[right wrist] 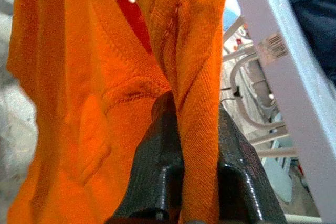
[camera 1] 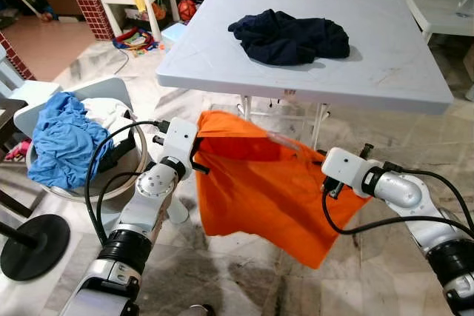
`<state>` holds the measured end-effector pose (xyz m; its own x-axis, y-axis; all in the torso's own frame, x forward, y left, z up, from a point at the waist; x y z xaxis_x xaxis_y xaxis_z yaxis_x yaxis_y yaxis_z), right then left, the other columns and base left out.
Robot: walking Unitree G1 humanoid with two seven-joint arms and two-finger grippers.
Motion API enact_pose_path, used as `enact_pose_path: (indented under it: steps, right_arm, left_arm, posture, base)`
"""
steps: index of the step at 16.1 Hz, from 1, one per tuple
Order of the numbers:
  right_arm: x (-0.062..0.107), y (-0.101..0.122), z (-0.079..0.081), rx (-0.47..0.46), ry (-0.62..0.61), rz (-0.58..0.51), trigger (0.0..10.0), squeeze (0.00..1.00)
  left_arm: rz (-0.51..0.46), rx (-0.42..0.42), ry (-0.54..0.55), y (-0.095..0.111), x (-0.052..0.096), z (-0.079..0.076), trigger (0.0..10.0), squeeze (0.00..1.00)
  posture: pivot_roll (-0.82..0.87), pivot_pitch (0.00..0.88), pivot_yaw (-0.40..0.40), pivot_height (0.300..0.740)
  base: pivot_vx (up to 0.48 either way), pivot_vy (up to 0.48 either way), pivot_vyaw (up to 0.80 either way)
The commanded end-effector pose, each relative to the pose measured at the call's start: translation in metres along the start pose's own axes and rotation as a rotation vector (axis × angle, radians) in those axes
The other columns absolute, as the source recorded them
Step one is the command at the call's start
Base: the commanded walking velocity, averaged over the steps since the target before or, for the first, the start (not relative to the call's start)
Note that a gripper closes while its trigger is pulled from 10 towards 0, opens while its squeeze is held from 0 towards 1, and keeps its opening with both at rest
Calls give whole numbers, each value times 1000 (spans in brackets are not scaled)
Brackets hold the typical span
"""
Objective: Hang hanger
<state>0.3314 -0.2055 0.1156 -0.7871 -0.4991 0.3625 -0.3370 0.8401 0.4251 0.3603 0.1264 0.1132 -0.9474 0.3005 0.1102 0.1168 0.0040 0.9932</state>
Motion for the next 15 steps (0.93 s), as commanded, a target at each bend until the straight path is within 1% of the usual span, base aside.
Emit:
enact_pose_path:
  steps: [1,2,3,4,5,6,7,8,9,10,11,13,14,15]
  right_arm:
    - [18,-10,5,12,23,23,10000,0]
    - [25,-13,9,37,43,37,10000,0]
    - [41,-22,19,93,98,47,10000,0]
    - [62,-34,27,139,160,74,10000,0]
    - [76,-42,27,130,166,92,10000,0]
    - [96,-52,25,86,166,123,10000,0]
    - [117,-62,19,86,167,174,10000,0]
    - [135,-67,9,74,161,211,10000,0]
    - [147,-71,1,74,160,238,10000,0]
    - [160,-72,-8,68,158,231,10000,0]
    - [175,-67,-21,43,156,190,10000,0]
    - [192,-64,-38,0,168,173,10000,0]
    - [198,-65,-43,-32,165,171,10000,0]
    - [210,-61,-50,-145,200,131,10000,0]
  left_arm:
    - [-40,-6,12,8,2,5,0,0]
    - [-47,-7,12,10,3,7,0,0]
    - [-60,-11,14,13,4,11,0,0]
    - [-69,-16,24,16,6,17,0,0]
    - [-77,-21,34,19,7,22,0,0]
    - [-75,-30,48,20,9,29,0,0]
    - [-58,-37,54,19,11,35,0,0]
    - [-38,-40,51,15,12,37,0,0]
    - [-19,-41,40,11,13,37,0,0]
    - [-3,-38,26,8,13,35,0,0]
    - [14,-33,14,5,13,33,0,0]
    - [18,-17,9,4,13,32,0,0]
    - [22,-11,-1,3,13,29,0,0]
    - [28,-3,-32,-1,14,23,0,0]
  posture:
    - [-61,61,14,740]
    - [-60,62,12,740]
    - [-55,66,7,740]
    - [-52,72,3,740]
    - [-54,75,3,740]
    - [-66,82,10,740]
    - [-73,85,12,740]
    - [-88,86,18,740]
    - [-91,87,21,740]
    - [-97,86,24,740]
    - [-99,85,26,740]
    - [-104,84,27,740]
    - [-105,83,27,740]
    - [-106,82,26,740]
  base:
    - [0,0,0]
    - [0,0,0]
    - [0,0,0]
    - [0,0,0]
    - [0,0,0]
    - [0,0,0]
    - [0,0,0]
    - [0,0,0]
    - [0,0,0]
    - [0,0,0]
    - [0,0,0]
    - [0,0,0]
    - [0,0,0]
    - [0,0,0]
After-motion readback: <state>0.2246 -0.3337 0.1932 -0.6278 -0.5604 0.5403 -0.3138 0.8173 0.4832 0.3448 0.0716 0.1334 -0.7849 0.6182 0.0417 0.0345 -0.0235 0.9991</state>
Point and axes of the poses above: a point about 5 cm out from each wrist's last joint towards the gripper, its own x axis pointing back from the gripper into the wrist, its own y axis along the axis of the wrist's last joint, z = x × y, the point moved 1 cm from there along -x, pointing out of the wrist towards the gripper, and after that the axes turned 14 degrees about x, right-handed, at the moved point
